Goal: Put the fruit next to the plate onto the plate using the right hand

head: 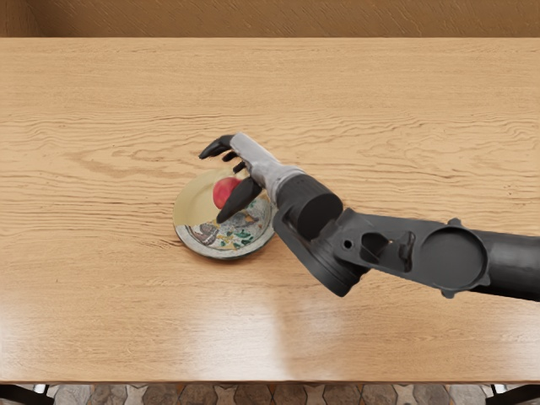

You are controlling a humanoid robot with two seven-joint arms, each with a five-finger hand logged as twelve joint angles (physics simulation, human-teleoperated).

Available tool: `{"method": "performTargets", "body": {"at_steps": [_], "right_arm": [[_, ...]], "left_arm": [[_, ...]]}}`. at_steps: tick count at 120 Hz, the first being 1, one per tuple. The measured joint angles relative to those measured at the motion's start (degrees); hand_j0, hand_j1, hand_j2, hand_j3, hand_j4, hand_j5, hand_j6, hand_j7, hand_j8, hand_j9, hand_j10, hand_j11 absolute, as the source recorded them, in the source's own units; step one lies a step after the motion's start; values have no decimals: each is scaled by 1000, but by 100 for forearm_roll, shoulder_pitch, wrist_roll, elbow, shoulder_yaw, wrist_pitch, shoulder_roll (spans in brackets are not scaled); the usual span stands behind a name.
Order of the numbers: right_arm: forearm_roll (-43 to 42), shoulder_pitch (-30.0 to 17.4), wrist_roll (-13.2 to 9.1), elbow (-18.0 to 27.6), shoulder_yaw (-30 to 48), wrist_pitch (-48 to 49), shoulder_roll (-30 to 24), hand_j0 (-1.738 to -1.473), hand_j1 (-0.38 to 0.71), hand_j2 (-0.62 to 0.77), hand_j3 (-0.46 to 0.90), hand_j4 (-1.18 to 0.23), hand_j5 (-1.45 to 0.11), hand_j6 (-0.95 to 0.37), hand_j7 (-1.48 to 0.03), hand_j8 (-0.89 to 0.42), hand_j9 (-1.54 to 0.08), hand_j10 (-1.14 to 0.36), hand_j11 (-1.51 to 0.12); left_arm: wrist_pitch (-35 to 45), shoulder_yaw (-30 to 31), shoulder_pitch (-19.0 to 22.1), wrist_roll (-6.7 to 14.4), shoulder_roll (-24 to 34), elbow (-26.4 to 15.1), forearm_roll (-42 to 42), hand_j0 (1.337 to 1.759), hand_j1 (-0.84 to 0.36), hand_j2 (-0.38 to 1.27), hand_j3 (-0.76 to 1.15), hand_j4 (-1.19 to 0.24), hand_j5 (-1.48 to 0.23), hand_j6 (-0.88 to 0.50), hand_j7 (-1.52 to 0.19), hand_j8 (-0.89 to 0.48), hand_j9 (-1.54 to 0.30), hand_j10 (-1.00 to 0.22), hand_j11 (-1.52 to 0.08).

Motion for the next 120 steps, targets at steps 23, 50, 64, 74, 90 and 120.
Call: {"method": "performTargets", "body": {"at_steps": [23,50,64,74,90,120], "right_arm": [[7,-570,-1,-9,1003,132,-346,-1657,-230,67,0,-142,-222,-67,-199,-47,-212,-98,-212],[466,-1740,-1,-215,3362,3226,-782,-1658,-310,23,0,-48,-74,-23,-66,-16,-70,-33,-70],[1327,-2518,-1,-542,5013,5314,-873,-1658,-327,13,0,-27,-42,-13,-37,-9,-40,-18,-40],[1948,-2859,-1,-796,5688,6239,-912,-1658,-335,9,0,-18,-28,-8,-25,-6,-26,-12,-26],[2952,-3417,-1,-951,6175,6783,-1030,-1658,-342,5,0,-9,-14,-4,-13,-3,-14,-6,-14],[3949,-4651,-1,-1605,7025,6974,-1313,-1658,-347,2,0,-2,-4,-1,-4,0,-4,-1,-4]], "left_arm": [[0,0,-7,-1,0,0,1,1658,337,2,0,-10,-13,-10,-13,-10,-13,-10,-13],[0,0,-7,-2,0,0,-1,1658,337,2,0,-10,-13,-10,-13,-10,-13,-10,-13],[0,0,-4,-1,0,0,-1,1658,337,2,0,-10,-13,-10,-13,-10,-13,-10,-13],[0,0,-3,-2,0,0,-1,1658,337,2,0,-10,-13,-10,-13,-10,-13,-10,-13],[0,0,-4,-1,0,0,0,1658,337,2,0,-10,-13,-10,-13,-10,-13,-10,-13],[0,0,-6,-1,0,0,1,1658,337,2,0,-10,-13,-10,-13,-10,-13,-10,-13]]}}
